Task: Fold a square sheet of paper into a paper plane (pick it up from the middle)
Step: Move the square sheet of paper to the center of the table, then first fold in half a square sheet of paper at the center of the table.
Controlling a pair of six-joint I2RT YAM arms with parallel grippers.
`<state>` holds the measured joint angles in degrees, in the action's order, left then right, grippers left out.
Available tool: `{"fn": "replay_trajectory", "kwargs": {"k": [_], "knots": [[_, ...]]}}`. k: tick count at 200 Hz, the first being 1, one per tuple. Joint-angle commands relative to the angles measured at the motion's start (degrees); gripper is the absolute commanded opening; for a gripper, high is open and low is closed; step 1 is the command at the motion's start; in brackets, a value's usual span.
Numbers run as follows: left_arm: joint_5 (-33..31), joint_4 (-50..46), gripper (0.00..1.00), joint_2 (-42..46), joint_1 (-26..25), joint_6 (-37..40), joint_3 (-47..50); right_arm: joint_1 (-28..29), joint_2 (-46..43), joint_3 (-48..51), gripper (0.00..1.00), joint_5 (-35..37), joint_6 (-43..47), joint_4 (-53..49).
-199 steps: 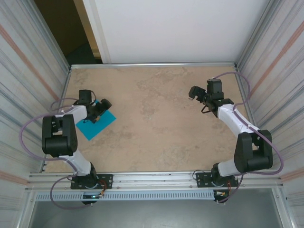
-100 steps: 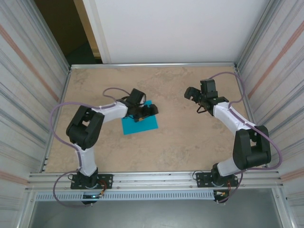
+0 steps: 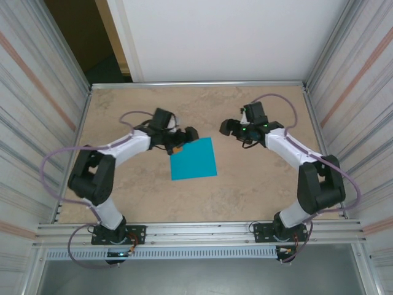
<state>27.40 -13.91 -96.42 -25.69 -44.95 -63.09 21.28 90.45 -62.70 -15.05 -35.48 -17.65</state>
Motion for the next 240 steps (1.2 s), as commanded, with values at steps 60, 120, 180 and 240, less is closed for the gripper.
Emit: {"fn": "replay_trajectory", "kwargs": {"k": [60, 120, 180, 240], "knots": [[-1.82, -6.39, 0.94, 3.16, 3.61, 4.69, 6.05, 8.87, 20.41, -14.93, 0.46, -7.64, -3.08, -11.61], [-0.63, -6.21, 0.88, -2.73, 1.60, 5.62, 1.76, 7.14, 22.57, -15.62, 0.48, -6.22, -2.84, -13.55], [-0.48, -6.39, 0.90, -5.79, 1.96, 7.51, 0.78, 6.67, 24.08, -15.50, 0.49, -8.53, -1.21, -13.03], [-1.69, -6.21, 0.94, -7.10, 2.50, 6.82, 2.69, 6.91, 26.56, -15.09, 0.52, -9.88, -1.26, -12.46]]}}
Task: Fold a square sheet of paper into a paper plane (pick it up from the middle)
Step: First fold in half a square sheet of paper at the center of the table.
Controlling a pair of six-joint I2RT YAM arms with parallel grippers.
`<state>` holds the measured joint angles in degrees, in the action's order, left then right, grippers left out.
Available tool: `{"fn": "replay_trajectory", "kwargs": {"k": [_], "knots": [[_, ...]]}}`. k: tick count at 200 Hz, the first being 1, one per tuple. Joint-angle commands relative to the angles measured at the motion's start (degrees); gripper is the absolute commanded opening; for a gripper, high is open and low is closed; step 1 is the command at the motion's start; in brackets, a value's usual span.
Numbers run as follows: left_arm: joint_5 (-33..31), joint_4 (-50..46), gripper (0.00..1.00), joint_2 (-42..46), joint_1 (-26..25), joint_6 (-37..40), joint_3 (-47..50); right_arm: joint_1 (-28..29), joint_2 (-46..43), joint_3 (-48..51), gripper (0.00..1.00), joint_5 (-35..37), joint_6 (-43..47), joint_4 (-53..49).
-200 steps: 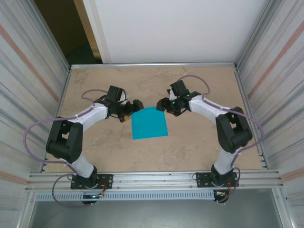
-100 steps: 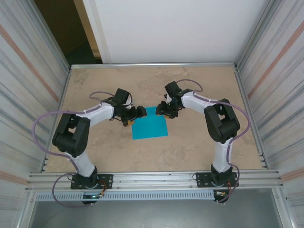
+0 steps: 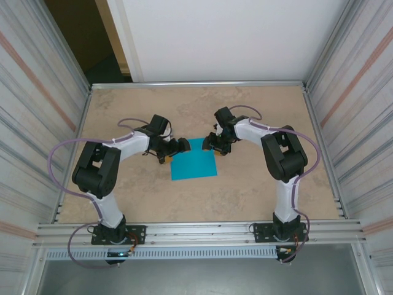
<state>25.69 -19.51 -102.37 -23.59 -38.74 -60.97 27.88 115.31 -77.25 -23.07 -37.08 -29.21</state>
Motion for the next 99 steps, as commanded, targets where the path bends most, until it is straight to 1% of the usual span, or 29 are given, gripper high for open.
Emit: {"fn": "replay_trajectory", "kwargs": {"k": [1, 46, 69, 99], "knots": [[0.08, -0.57, 0.94, -1.20, 0.40, 0.56, 0.66, 0.32, 1.78, -0.53, 0.52, -1.92, 0.34, -0.87], [1.25, 2.80, 0.96, -2.10, 0.48, -1.81, 3.42, 0.69, 2.62, -0.18, 0.52, -3.27, 0.33, -0.08], [2.21, 4.76, 0.99, -1.70, 0.62, -2.82, 4.58, 0.95, 2.60, -0.30, 0.52, -3.51, 0.17, 0.26], [3.34, 8.58, 0.99, -0.19, 1.06, -3.84, 6.87, 1.37, 2.68, -0.63, 0.52, -4.36, -0.19, 1.24]]}}
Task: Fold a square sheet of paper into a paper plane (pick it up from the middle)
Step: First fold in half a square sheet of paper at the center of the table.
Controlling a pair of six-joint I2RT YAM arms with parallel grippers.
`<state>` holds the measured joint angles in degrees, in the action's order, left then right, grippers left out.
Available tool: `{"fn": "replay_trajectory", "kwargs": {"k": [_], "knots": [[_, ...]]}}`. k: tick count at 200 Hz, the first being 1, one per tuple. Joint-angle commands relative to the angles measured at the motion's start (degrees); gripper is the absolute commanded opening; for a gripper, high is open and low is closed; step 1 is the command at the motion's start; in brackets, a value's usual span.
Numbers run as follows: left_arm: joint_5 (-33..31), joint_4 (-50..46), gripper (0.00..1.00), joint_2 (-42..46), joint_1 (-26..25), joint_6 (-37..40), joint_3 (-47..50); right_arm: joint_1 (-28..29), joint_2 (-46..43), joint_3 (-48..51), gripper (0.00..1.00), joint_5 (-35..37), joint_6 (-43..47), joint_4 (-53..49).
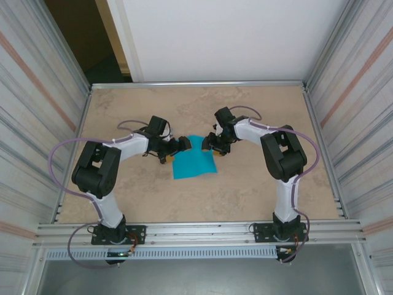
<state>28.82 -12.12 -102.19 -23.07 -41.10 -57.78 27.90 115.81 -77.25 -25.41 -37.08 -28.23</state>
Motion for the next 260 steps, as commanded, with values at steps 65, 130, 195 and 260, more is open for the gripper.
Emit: {"fn": "replay_trajectory", "kwargs": {"k": [65, 130, 195, 260], "knots": [[1.53, 4.18, 0.99, 2.08, 1.07, -1.97, 6.19, 3.54, 4.91, -3.67, 0.49, -4.03, -1.65, 2.87], [-1.55, -2.97, 0.98, 1.66, 0.36, 0.32, 3.55, 4.86, 6.61, -2.30, 0.45, -6.13, -5.28, 7.90], [-9.96, -13.44, 0.88, -1.33, -3.03, 3.65, -1.64, 4.49, 5.27, 0.46, 0.43, -7.42, -7.78, 11.71], [-11.54, -13.63, 0.58, -2.16, -2.62, 4.96, -1.24, 1.97, -0.97, 5.27, 0.43, -6.26, -9.43, 15.70]]}}
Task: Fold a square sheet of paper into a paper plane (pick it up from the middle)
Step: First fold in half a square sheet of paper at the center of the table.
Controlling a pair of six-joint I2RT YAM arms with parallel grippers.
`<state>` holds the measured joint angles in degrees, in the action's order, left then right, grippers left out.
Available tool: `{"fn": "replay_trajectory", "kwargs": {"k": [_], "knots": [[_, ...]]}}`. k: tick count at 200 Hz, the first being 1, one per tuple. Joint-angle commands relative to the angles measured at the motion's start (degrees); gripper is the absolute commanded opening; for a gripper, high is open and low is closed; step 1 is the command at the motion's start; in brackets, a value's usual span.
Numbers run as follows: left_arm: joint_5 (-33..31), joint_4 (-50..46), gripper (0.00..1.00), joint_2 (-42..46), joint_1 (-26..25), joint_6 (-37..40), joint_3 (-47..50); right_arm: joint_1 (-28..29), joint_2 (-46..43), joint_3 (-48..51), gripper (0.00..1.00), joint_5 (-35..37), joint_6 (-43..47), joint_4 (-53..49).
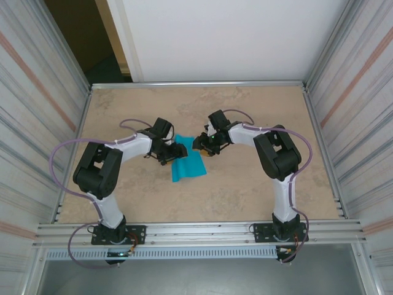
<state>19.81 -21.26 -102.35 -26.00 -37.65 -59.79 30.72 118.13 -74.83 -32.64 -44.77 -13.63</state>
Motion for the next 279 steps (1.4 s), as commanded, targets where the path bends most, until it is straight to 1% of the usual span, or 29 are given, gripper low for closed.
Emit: {"fn": "replay_trajectory", "kwargs": {"k": [1, 21, 40, 48, 67, 80, 93, 116, 126, 142, 162, 176, 207, 221, 240, 279], "knots": [[-2.52, -4.49, 0.58, -2.04, 0.36, 1.56, 0.80, -0.89, -3.49, 3.02, 0.43, 1.03, -1.73, 1.17], [-1.65, -3.60, 0.48, -0.72, 1.46, 2.26, 1.50, -2.29, -7.33, 5.00, 0.43, 2.23, -1.63, 2.36], [-0.11, -1.87, 0.39, 2.36, 2.56, 3.20, 2.23, -4.00, -10.82, 7.42, 0.44, 3.22, -1.45, 4.09], [0.89, -0.94, 0.36, 3.79, 3.03, 3.82, 2.40, -4.73, -12.28, 8.58, 0.44, 3.29, -1.40, 4.92], [5.43, 2.08, 0.31, 7.45, 4.23, 4.68, 3.00, -6.64, -15.32, 10.79, 0.47, 2.77, -1.27, 7.23], [8.81, 4.72, 0.30, 9.96, 5.00, 4.81, 3.44, -7.77, -17.30, 11.87, 0.49, 1.86, -0.74, 8.54], [12.58, 6.69, 0.30, 12.11, 5.49, 4.80, 3.14, -8.81, -18.89, 12.41, 0.53, 0.26, 0.15, 9.22], [20.38, 11.79, 0.30, 14.51, 5.95, 3.09, 2.06, -10.71, -20.36, 12.34, 0.63, -6.03, 0.94, 11.34], [23.31, 14.11, 0.30, 14.97, 6.05, 1.35, 1.31, -11.29, -21.06, 12.73, 0.68, -9.26, 0.44, 13.26], [27.05, 17.94, 0.30, 14.65, 6.14, -1.68, 0.35, -11.81, -22.13, 13.13, 0.78, -12.46, -0.80, 15.77], [31.85, 25.41, 0.28, 12.51, 5.98, -6.69, -0.31, -11.85, -22.41, 13.38, 0.84, -15.40, -2.41, 17.98], [34.17, 29.66, 0.28, 10.24, 5.45, -9.89, -0.98, -12.12, -22.19, 14.47, 0.87, -17.47, -4.23, 20.45], [36.97, 33.21, 0.27, 6.97, 4.07, -12.70, -3.10, -14.24, -22.57, 18.66, 0.96, -20.11, -9.93, 29.39], [38.37, 36.17, 0.27, 6.31, 3.77, -15.17, -3.17, -14.37, -22.31, 18.96, 0.99, -20.42, -10.62, 30.16], [39.88, 40.43, 0.27, 5.90, 3.54, -18.95, -3.25, -14.03, -21.39, 18.68, 0.99, -21.20, -12.02, 31.13], [41.60, 45.92, 0.27, 5.85, 3.46, -24.01, -3.22, -12.97, -19.14, 17.27, 0.99, -23.55, -18.88, 38.63]]}}
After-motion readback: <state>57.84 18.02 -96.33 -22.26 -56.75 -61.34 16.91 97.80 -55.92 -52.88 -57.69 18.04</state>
